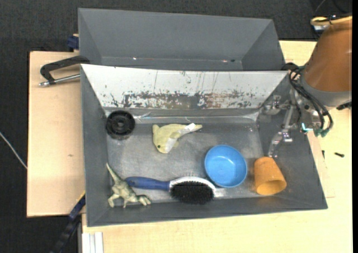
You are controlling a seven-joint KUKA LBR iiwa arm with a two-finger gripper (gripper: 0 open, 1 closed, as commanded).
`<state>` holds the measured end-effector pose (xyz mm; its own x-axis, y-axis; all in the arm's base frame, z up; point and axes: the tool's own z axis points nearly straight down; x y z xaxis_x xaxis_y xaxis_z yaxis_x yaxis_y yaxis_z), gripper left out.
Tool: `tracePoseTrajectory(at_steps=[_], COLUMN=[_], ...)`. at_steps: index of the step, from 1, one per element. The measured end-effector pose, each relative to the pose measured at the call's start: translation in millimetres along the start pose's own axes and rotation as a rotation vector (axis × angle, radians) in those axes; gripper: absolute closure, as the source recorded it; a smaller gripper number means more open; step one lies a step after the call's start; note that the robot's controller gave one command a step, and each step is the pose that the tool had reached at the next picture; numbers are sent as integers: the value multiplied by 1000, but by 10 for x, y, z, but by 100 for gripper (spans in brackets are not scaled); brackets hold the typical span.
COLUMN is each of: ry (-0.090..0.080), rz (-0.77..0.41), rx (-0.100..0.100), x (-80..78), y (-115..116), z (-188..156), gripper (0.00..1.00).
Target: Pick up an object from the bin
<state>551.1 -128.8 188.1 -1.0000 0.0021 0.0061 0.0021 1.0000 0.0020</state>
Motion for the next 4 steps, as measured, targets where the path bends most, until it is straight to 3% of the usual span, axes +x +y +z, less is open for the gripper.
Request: tracePoseTrajectory(at_steps=[1,2,3,4], ry=[-10,-19,-22,-24], rz=[-254,-254,-239,-276], rx=[2,4,5,6], x=[-157,-183,-212,-186], y=[523,514,582,688], z=[1171,1130,197,-1524], gripper=[0,100,100,100])
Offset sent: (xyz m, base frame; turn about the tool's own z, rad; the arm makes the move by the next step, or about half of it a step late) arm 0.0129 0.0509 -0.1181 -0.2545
